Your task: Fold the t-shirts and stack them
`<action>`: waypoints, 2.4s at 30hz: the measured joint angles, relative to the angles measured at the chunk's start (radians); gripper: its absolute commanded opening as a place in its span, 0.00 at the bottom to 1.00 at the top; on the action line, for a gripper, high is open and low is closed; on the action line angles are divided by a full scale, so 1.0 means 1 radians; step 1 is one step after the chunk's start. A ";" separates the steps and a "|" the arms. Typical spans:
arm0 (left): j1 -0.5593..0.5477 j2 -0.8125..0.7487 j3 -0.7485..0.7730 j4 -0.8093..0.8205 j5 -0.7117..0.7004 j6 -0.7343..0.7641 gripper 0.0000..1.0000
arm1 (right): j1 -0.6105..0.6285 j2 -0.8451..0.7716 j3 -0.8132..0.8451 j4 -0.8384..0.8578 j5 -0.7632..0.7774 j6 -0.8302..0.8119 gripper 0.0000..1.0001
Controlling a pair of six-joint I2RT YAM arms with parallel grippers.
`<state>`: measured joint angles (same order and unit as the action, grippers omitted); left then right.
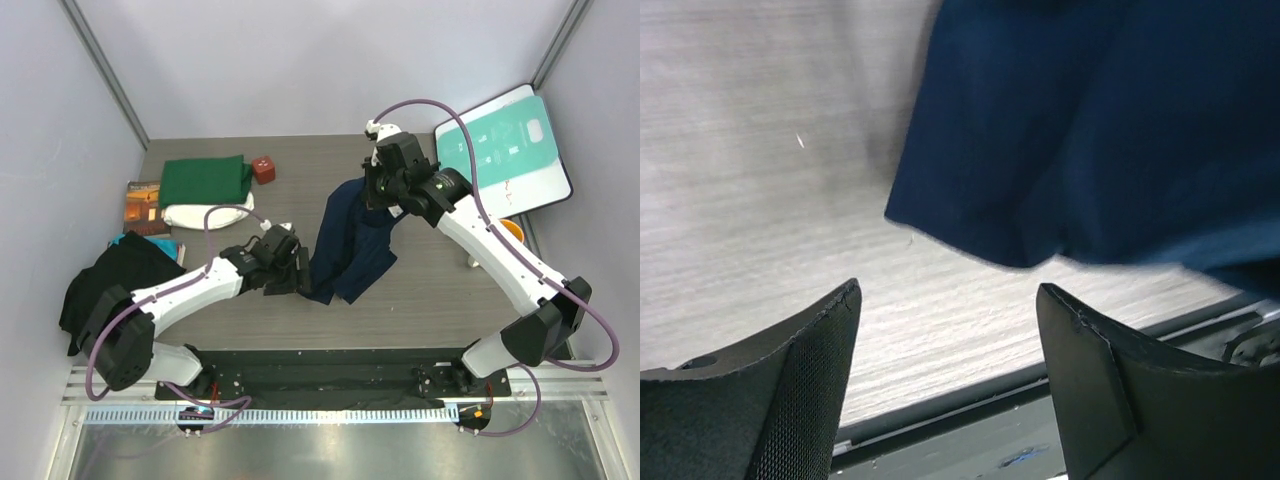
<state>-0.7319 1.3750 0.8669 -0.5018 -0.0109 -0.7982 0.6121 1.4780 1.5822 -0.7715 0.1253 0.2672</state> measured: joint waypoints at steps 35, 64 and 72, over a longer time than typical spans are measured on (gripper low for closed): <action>-0.127 0.309 0.047 0.298 -0.136 -0.087 0.21 | -0.037 0.012 0.030 0.112 -0.037 -0.003 0.01; -0.143 0.023 -0.011 0.113 -0.422 -0.076 0.00 | -0.054 -0.116 0.011 0.038 -0.021 -0.008 0.01; -0.077 -0.220 0.037 -0.065 -0.518 -0.031 0.00 | -0.045 -0.155 0.048 -0.005 -0.001 -0.016 0.01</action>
<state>-0.8085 1.1545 0.9039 -0.5667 -0.5289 -0.8295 0.5674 1.3231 1.6299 -0.7765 0.1242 0.2512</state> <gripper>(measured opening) 0.015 0.042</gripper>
